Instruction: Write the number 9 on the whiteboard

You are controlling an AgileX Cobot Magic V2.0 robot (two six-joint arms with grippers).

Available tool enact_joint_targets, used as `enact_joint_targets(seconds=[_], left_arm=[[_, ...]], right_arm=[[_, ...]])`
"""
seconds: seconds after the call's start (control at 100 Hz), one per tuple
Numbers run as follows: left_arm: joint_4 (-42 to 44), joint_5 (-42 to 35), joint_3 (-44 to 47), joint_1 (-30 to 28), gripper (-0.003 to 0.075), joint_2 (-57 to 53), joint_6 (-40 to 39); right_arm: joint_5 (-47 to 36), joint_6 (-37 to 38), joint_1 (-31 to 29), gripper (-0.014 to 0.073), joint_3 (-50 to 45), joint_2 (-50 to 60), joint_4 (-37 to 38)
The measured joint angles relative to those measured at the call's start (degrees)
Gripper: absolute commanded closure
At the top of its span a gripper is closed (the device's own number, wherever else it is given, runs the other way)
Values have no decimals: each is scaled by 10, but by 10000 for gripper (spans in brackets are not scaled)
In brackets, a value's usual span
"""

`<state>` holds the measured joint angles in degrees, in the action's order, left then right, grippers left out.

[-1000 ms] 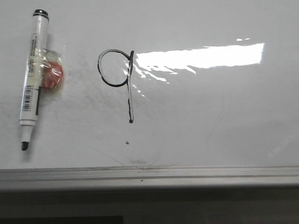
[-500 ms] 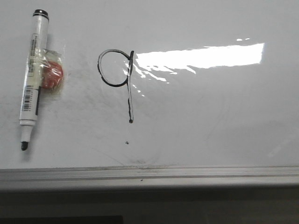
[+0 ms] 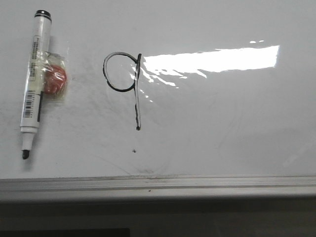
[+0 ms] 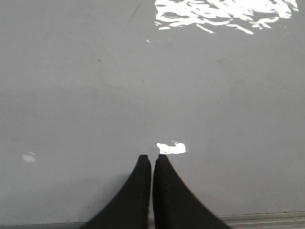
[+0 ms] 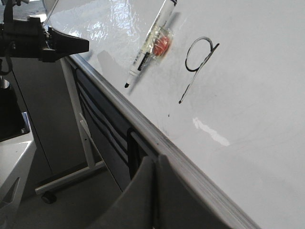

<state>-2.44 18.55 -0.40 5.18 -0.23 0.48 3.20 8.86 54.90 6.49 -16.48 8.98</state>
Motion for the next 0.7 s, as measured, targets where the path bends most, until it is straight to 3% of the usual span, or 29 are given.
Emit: enact_joint_targets(seconds=[0.44,0.56,0.7], left_arm=[[0,0,0,0,741,0,0],[0,0,0,0,741,0,0],[0,0,0,0,741,0,0]], right_arm=[[5,0,-7,657,0,0,0],[-2,0,-55,657,0,0,0],[-50,0,-158,657,0,0,0]])
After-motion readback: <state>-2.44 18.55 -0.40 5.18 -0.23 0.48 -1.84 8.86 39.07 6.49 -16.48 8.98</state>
